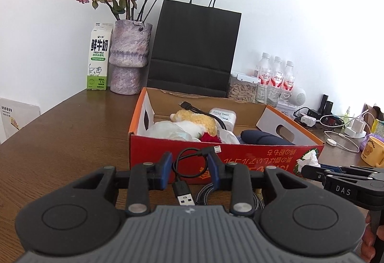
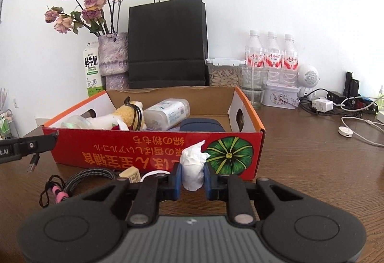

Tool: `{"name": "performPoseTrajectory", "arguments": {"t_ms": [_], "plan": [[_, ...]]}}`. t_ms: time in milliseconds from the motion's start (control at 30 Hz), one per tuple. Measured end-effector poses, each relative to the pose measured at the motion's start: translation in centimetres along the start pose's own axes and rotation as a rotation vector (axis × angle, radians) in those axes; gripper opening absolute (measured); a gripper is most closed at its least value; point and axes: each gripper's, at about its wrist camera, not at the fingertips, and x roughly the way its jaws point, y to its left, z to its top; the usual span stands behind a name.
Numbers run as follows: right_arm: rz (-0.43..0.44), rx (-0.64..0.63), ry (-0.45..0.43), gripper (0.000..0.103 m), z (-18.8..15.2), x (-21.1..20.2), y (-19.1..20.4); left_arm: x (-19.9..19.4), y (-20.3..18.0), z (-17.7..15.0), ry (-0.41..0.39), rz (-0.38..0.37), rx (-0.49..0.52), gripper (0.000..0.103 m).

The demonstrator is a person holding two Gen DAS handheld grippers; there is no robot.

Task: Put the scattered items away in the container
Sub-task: 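Carry the USB cable and tissue with both tools over the box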

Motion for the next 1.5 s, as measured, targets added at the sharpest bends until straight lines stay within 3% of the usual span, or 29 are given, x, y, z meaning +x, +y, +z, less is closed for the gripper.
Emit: {"name": "performPoseTrajectory", "arguments": {"t_ms": [300, 533, 733, 867, 1367, 1467, 1500], "plan": [[0.040, -0.021, -0.095, 0.018, 3.1, -1.7, 0.5, -0.9, -0.9, 3.8, -0.067, -0.011, 0.055, 0.033], [0.069, -0.022, -0.143, 0.018, 6.4, 0.9, 2.1, 2.2, -3.1, 6.3, -0.111, 0.002, 0.068, 0.033], [0.082, 0.013, -0.133, 0.018, 6.3, 4.9, 2.2, 6.6, -2.7, 5.6, -0.093, 0.019, 0.025, 0.033], [0.098, 0.048, -0.069, 0.018, 5.4, 7.0, 1.2, 8.0, -1.4, 5.3, -0.067, 0.028, 0.017, 0.033], [0.092, 0.013, -0.080, 0.018, 4.5, 6.4, 1.6, 7.8, -1.9, 3.7, -0.086, 0.032, 0.080, 0.033], [0.085, 0.009, -0.071, 0.025, 4.4, 6.5, 1.7, 7.7, -1.8, 3.7, -0.084, 0.033, 0.073, 0.034], [0.083, 0.010, -0.068, 0.031, 4.3, 6.5, 1.7, 7.7, -1.8, 3.6, -0.082, 0.037, 0.070, 0.039]]}}
